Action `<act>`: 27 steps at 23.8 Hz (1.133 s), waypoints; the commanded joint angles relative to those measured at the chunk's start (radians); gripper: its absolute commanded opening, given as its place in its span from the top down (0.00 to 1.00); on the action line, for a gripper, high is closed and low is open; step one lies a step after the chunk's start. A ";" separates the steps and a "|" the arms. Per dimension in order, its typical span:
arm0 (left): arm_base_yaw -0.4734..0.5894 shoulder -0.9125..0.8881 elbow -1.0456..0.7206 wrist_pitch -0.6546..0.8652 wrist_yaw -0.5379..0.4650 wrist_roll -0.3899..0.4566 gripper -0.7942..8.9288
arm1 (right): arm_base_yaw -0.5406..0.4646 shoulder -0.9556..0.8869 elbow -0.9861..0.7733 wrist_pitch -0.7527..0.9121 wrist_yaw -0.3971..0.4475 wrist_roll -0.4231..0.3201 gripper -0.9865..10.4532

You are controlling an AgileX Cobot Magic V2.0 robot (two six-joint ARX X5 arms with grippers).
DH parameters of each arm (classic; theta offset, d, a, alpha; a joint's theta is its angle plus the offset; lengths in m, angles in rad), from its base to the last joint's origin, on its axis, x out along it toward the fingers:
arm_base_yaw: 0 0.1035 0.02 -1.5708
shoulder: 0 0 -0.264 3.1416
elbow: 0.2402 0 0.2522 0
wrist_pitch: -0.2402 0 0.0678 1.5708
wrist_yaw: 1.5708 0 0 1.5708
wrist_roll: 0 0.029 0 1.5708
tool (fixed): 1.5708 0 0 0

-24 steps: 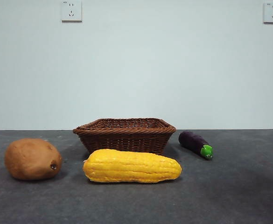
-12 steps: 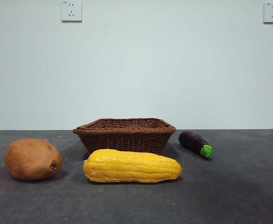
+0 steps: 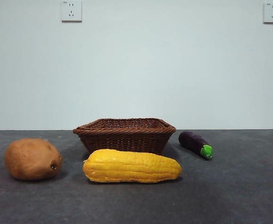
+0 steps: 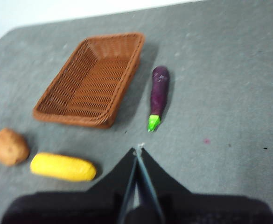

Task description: Help me put the vegetables on the table into the basket

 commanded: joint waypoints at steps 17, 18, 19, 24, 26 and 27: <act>-0.034 0.106 0.143 -0.123 0.231 0.093 0.27 | 0.001 0.137 0.176 -0.193 -0.072 -0.136 0.62; -0.034 0.116 0.149 -0.124 0.234 0.093 0.27 | 0.001 0.137 0.176 -0.194 -0.083 -0.131 0.55; -0.033 0.126 0.158 -0.125 0.247 0.093 0.27 | 0.001 0.137 0.176 -0.196 -0.093 -0.131 0.47; -0.033 0.174 0.235 -0.129 0.286 0.093 0.27 | 0.001 0.142 0.176 -0.188 -0.121 -0.120 0.41; -0.033 0.194 0.266 -0.130 0.285 0.093 0.27 | 0.001 0.158 0.177 -0.154 -0.160 -0.090 0.42; -0.033 0.204 0.277 -0.130 0.285 0.093 0.27 | 0.001 0.172 0.178 -0.128 -0.187 -0.072 0.42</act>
